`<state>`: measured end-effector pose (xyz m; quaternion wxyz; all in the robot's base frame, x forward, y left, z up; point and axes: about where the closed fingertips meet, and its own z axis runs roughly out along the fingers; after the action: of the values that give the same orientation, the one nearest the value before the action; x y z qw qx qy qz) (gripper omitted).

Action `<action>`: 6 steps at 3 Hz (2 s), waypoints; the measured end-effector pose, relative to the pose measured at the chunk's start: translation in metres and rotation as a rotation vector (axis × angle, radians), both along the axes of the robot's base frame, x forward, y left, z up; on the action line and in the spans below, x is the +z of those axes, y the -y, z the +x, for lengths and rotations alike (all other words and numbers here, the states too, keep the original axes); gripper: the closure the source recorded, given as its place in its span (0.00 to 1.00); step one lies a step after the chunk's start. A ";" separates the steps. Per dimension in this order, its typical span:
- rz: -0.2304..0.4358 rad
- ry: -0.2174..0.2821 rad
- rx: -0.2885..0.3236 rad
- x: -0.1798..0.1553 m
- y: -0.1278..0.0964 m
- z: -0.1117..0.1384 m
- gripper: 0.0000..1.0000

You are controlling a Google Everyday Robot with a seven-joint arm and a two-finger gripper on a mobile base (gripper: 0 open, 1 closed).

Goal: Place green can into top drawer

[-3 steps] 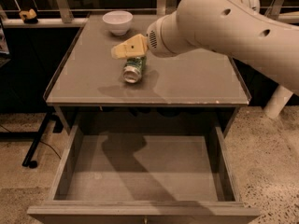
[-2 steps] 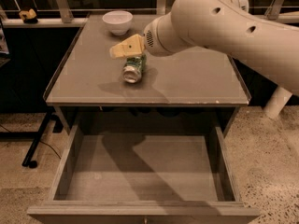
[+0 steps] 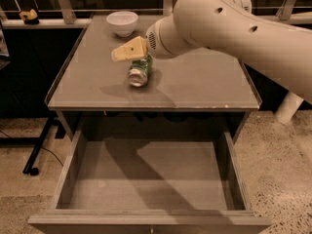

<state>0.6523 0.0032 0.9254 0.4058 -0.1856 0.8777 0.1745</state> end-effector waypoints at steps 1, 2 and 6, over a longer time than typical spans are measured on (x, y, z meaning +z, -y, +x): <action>-0.004 -0.019 0.025 -0.007 -0.009 0.010 0.00; -0.009 -0.038 0.040 -0.014 -0.015 0.016 0.00; -0.018 -0.129 0.054 -0.047 -0.025 0.024 0.00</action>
Offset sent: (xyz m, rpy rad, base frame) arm 0.0259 0.0186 -0.0232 -0.0127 0.0619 0.0528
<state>0.6764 0.0287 0.8787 0.3420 -0.2011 0.8983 0.1889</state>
